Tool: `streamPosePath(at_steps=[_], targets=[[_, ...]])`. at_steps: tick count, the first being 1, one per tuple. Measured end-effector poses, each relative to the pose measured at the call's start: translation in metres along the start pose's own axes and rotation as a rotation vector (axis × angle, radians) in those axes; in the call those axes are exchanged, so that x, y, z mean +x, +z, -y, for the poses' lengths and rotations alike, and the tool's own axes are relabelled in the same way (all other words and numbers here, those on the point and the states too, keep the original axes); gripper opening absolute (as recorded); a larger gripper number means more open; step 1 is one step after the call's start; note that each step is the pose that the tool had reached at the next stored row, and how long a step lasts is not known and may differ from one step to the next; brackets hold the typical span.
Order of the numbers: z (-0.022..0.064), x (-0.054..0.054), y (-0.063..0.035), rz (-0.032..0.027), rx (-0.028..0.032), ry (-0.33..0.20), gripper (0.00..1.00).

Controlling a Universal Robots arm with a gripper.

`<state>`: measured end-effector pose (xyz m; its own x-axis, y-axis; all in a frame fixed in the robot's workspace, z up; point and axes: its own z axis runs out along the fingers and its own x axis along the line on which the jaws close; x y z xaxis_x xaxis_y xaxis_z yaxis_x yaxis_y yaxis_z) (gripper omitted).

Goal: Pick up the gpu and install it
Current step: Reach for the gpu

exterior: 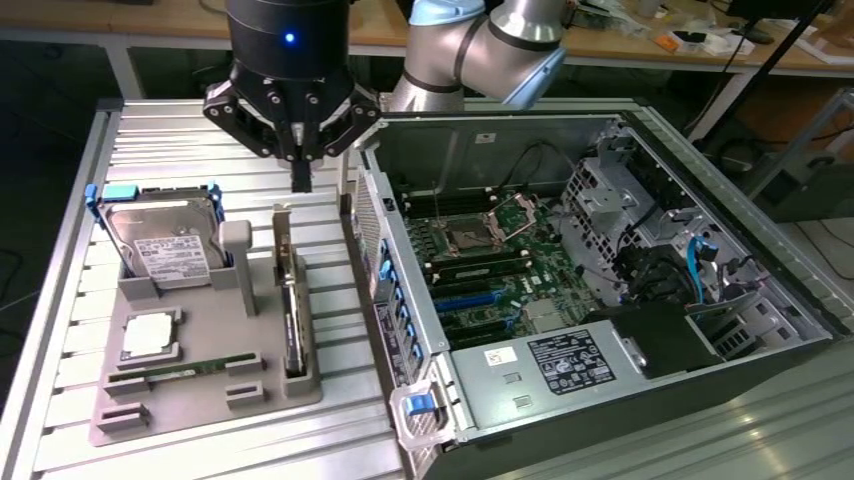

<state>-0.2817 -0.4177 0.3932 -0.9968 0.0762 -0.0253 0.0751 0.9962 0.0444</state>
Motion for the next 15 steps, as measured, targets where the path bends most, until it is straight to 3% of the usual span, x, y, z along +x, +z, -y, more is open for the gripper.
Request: streamPosePath(at_steps=[15], targets=[[0.0010,0.012,-0.0004,0.0000,0.0000,0.000,0.11]])
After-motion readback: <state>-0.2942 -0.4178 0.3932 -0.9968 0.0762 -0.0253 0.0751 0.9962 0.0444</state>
